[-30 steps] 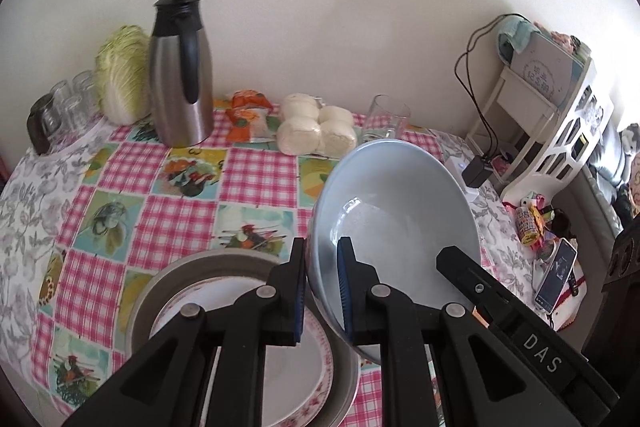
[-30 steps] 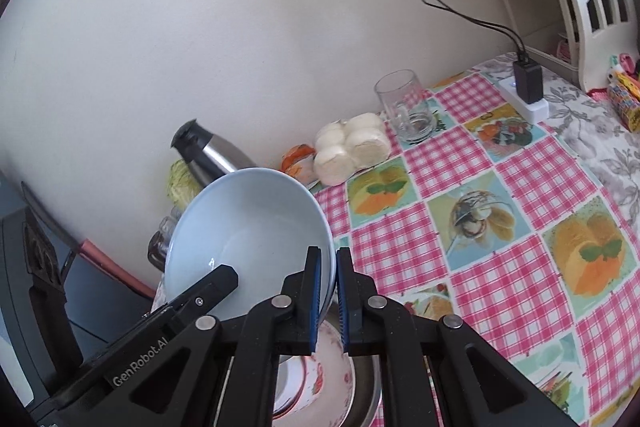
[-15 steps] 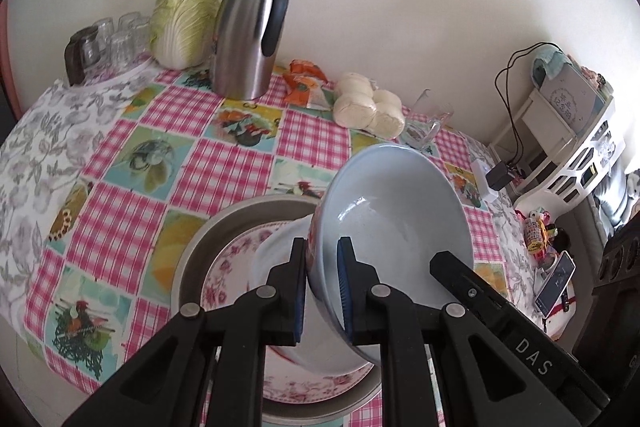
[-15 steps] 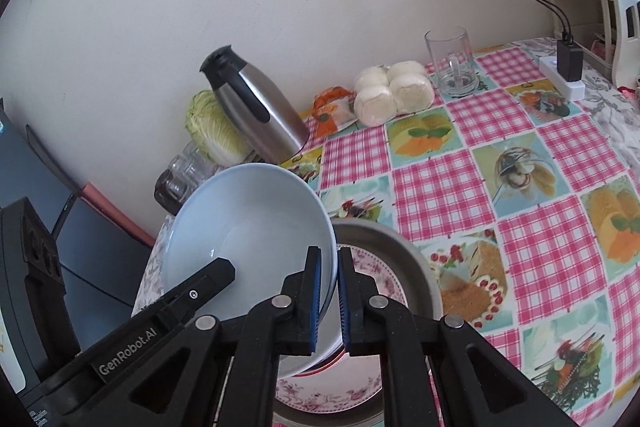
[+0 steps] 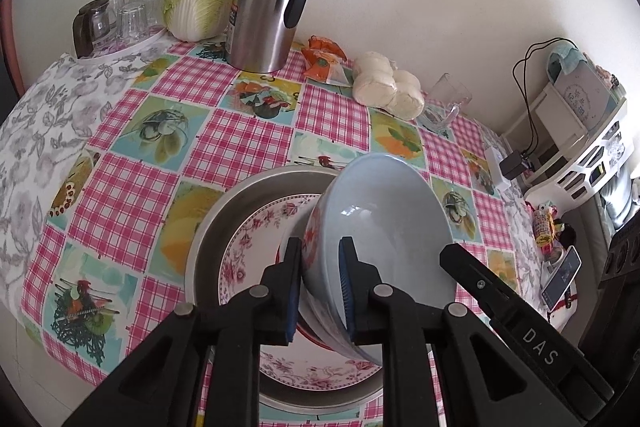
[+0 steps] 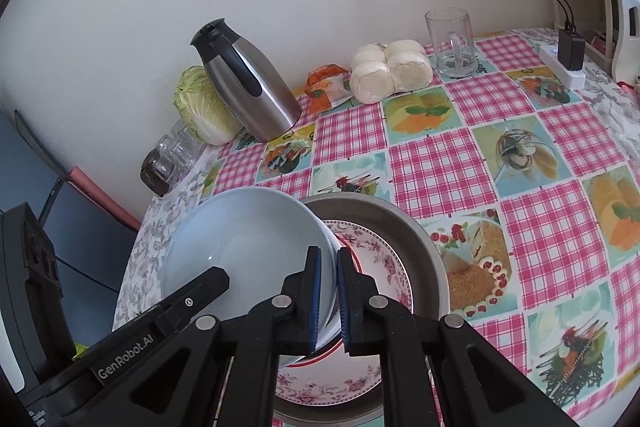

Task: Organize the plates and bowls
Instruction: 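Lower the round bowl into the square bowl with both tools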

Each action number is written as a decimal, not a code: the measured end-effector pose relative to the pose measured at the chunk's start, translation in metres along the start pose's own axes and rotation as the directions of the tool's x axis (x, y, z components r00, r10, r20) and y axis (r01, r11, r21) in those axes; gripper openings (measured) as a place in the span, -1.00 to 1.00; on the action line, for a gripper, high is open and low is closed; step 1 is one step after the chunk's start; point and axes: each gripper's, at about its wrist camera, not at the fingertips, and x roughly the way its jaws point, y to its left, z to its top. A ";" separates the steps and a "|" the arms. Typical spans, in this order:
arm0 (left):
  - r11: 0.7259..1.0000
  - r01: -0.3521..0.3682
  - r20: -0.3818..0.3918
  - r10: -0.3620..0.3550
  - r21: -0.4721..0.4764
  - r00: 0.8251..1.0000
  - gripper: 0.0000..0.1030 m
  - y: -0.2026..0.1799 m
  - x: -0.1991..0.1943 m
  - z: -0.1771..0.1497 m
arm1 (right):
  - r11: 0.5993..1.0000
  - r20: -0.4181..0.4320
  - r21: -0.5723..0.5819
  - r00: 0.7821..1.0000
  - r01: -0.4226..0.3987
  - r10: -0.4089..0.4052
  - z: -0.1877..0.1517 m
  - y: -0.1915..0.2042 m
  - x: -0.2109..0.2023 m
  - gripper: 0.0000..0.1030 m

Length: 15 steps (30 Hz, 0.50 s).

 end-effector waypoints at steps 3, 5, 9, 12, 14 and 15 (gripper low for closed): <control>0.999 -0.019 -0.005 0.019 0.028 1.000 -0.63 -0.004 0.002 -0.001 | 1.000 0.003 0.001 1.000 0.005 -0.005 0.001 0.000 0.000 -0.81; 0.999 -0.018 -0.009 0.019 0.030 1.000 -0.54 -0.005 0.002 -0.001 | 1.000 0.004 0.001 1.000 0.005 -0.005 0.002 -0.001 0.000 -0.81; 0.999 -0.018 0.004 0.018 0.047 1.000 -0.21 -0.009 -0.003 -0.001 | 1.000 -0.002 0.010 1.000 -0.004 0.004 0.002 -0.003 0.002 -0.81; 0.996 -0.041 0.040 0.038 0.079 0.998 0.04 -0.016 -0.012 0.000 | 1.000 0.005 0.006 1.000 -0.003 0.003 0.002 -0.002 0.001 -0.81; 0.996 -0.023 0.051 0.019 0.081 0.999 0.04 -0.017 -0.016 0.001 | 1.000 0.002 0.008 1.000 0.004 -0.004 0.002 -0.004 0.002 -0.81; 0.996 -0.023 0.052 0.019 0.084 0.998 0.05 -0.017 -0.017 0.001 | 1.000 -0.004 0.013 1.000 0.002 -0.002 0.002 -0.005 0.003 -0.80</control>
